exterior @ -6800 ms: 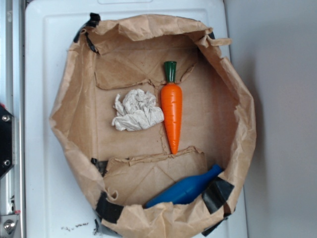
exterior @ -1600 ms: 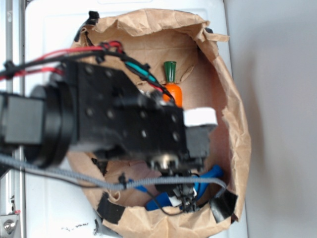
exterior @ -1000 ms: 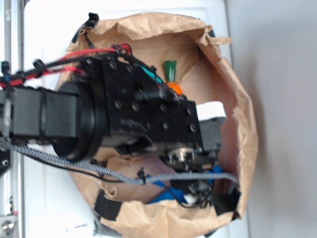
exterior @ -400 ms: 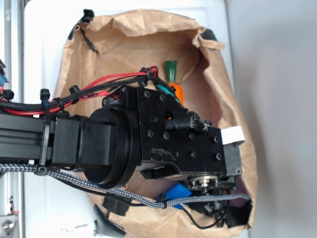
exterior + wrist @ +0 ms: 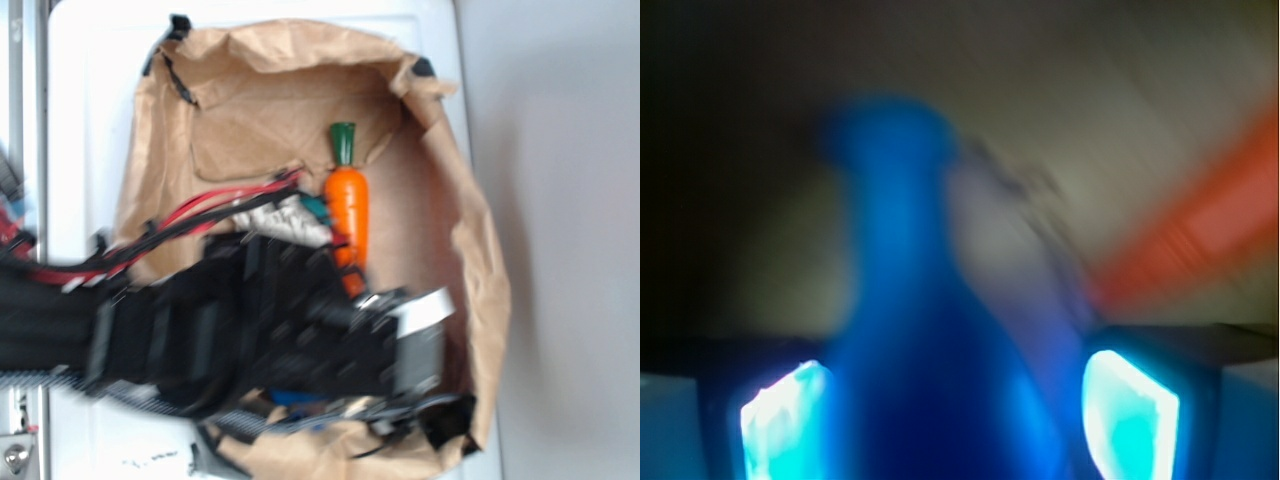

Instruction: Grab the blue bottle.

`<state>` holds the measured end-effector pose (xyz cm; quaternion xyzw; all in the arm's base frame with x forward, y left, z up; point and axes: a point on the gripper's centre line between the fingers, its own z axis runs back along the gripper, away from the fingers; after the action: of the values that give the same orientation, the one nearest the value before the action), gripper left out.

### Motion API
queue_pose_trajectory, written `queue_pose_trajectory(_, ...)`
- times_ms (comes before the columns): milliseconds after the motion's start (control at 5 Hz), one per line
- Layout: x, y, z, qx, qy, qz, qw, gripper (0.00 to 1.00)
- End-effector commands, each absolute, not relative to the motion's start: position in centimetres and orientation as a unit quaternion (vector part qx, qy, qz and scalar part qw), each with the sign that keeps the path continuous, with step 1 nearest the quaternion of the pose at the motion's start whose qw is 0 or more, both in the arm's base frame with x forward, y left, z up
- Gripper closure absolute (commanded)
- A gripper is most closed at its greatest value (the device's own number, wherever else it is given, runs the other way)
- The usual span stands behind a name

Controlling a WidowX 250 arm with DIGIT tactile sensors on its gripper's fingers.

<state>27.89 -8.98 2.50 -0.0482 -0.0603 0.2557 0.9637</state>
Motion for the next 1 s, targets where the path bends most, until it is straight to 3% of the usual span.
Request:
queue_pose_trajectory(0, 27.2, -10.1, 5.0, -0.061, -0.086, 0.241, 0.965, 1.00)
queue_pose_trajectory(200, 27.3, -9.4, 7.4, -0.079, -0.080, 0.240, 0.964, 1.00)
queue_pose_trajectory(400, 25.8, -5.9, 11.6, -0.095, -0.074, 0.252, 0.960, 1.00)
queue_pose_trajectory(800, 26.5, -0.3, 17.9, -0.107, -0.086, 0.251, 0.958, 1.00)
